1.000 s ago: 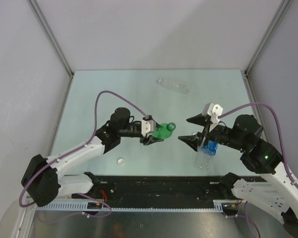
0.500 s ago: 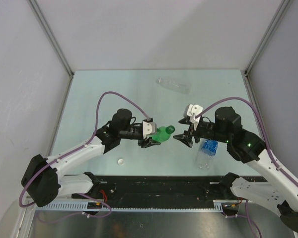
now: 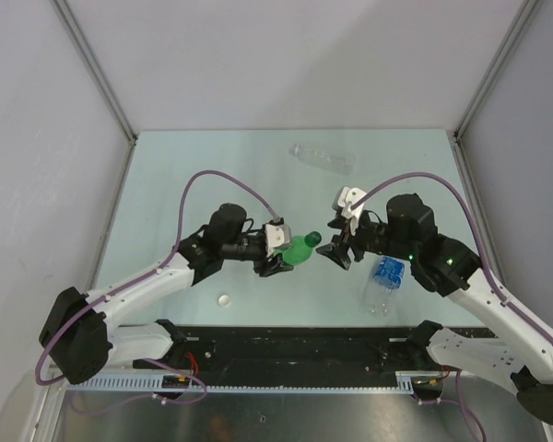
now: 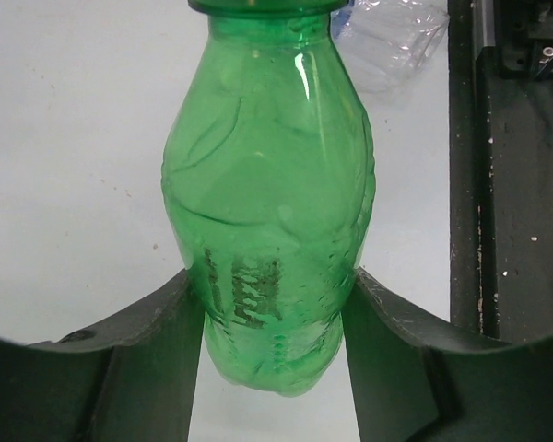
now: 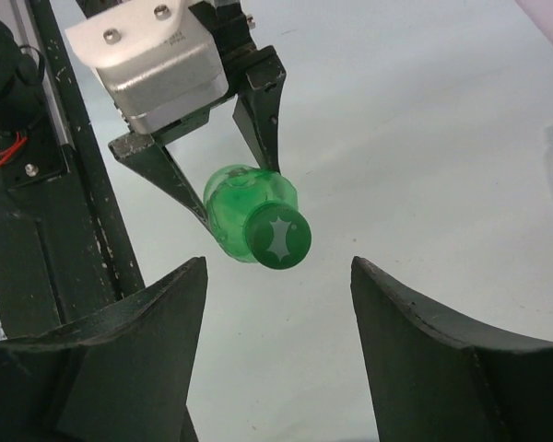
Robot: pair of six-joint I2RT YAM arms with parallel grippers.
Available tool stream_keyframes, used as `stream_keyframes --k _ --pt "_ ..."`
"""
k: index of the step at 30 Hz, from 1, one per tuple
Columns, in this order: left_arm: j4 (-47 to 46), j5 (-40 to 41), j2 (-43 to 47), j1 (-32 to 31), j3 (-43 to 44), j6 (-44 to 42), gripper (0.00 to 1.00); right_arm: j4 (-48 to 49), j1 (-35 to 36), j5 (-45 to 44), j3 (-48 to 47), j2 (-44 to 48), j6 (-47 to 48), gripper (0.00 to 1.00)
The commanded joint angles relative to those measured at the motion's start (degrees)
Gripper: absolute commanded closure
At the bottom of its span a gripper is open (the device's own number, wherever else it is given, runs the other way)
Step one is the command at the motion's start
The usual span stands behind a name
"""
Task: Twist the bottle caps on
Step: Screw the bottle cap onto the plastic bottle.
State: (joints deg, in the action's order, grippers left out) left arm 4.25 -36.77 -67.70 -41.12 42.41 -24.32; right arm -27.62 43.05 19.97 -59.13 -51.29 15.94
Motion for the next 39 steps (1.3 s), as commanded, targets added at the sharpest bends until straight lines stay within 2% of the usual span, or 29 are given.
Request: stream_keyframes --k 1,9,17,39 --pt "0.4 3.5 0.9 0.3 1.9 2.2 1.0 4.8 0.7 -2.7 -0.5 -0.4 -8.2 0.32" --pt "0.9 6.5 0.5 0.3 3.0 4.1 1.0 0.9 1.1 -13.8 -5.4 -6.2 -24.8 0.35" --pt "1.4 8.4 0.3 0.2 3.8 5.7 1.0 -1.4 1.3 -19.6 -7.2 -9.4 -29.1 0.39" --pt "2.0 8.0 -1.5 0.2 4.6 5.4 1.0 2.4 1.9 -12.4 -7.3 -11.3 -28.0 0.44"
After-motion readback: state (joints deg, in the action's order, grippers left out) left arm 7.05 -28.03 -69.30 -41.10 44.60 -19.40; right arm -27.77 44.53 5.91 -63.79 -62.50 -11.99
